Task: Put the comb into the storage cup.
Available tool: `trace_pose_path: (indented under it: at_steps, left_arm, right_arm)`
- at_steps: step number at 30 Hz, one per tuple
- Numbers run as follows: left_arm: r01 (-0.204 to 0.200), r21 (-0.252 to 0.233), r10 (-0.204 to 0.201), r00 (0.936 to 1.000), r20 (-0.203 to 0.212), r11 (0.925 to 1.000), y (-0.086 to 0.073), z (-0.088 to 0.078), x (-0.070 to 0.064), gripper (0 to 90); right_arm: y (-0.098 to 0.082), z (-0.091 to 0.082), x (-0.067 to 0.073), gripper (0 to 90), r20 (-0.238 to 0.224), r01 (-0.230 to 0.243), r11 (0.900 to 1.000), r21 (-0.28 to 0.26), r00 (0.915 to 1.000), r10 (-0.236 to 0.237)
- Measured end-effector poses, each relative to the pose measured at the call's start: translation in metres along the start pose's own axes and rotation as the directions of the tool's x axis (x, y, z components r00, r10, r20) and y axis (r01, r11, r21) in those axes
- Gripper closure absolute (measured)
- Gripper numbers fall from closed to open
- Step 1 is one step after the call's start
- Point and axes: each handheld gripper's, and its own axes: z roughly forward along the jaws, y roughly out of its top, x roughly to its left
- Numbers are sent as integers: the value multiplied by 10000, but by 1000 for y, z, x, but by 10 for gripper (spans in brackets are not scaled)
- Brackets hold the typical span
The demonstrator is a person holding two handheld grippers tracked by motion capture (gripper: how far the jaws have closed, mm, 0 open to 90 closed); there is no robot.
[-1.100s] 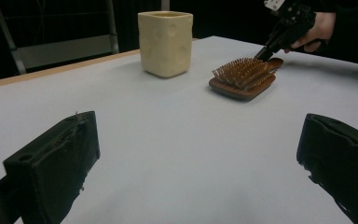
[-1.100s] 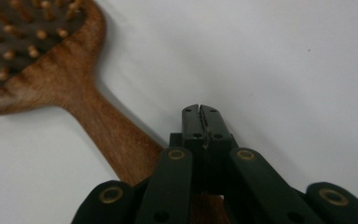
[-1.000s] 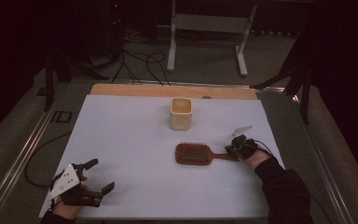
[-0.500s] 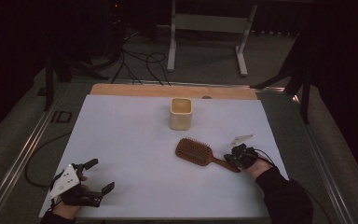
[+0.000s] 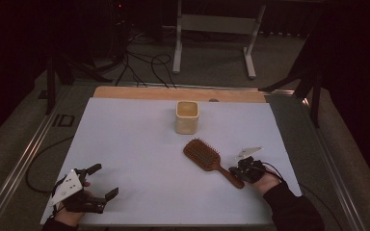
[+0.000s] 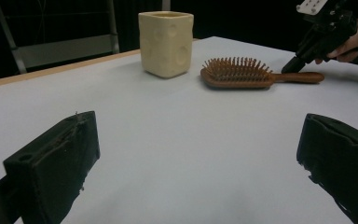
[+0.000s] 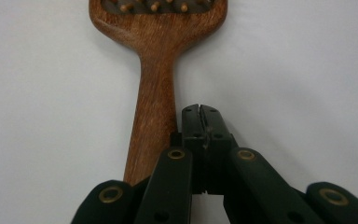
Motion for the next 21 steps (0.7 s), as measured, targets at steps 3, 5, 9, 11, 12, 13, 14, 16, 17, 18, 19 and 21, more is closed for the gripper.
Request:
trace_pose_path:
  at_steps: [3, 5, 9, 11, 12, 13, 14, 16, 17, 18, 19, 21]
  left_arm:
    - [-1, -2, 1, 10000, 3, 10000, 0, 0, 0, 0]
    - [-12, 12, 12, 10000, 15, 10000, 0, 0, 0, 0]
    - [-18, -1, 18, 10000, 22, 10000, 0, 1, 0, 0]
    - [-24, -2, 24, 10000, 22, 10000, 0, 0, 0, 0]
    - [-16, -5, 16, 10000, 34, 10000, 0, 0, 0, 0]
    - [-18, -3, 18, 10000, 36, 10000, 0, 1, 0, 0]
    - [-29, 3, 29, 10000, 35, 10000, 0, 1, 0, 0]
    - [-34, 8, 34, 10000, 47, 10000, 0, 1, 0, 0]
    - [-34, 8, 34, 10000, 47, 10000, 0, 1, 0, 0]
    - [-45, 13, 45, 10000, 61, 10000, 0, 1, 0, 0]
    - [-57, 18, 57, 10000, 51, 10000, 0, 1, 0, 0]
    - [-72, 6, 72, 10000, 62, 10000, 0, 1, -1, 0]
  right_arm:
    - [0, -1, 2, 900, 2, -18, 10000, 32, 10000, 18]
    - [0, -1, 5, 900, -44, -24, 9999, 110, 10000, 24]
    - [0, -2, 9, 900, -91, 16, 9998, 208, 10000, -14]
    - [1, -2, 11, 900, -164, 134, 9997, 213, 9998, -130]
    - [1, -1, 12, 900, -152, 108, 9997, 215, 9998, -105]
    - [1, -1, 12, 900, -139, 100, 9997, 222, 9999, -97]
    - [1, -1, 13, 900, -193, 138, 9996, 229, 9997, -134]
    - [1, -2, 17, 900, -240, 185, 9995, 260, 9996, -179]
    - [1, -2, 17, 900, -235, 280, 9992, 269, 9993, -274]
    - [1, -1, 19, 900, -249, 250, 9994, 233, 9994, -244]
    - [1, -1, 20, 900, -247, 251, 9994, 240, 9994, -245]
    - [1, -2, 21, 900, -288, 279, 9993, 257, 9992, -272]
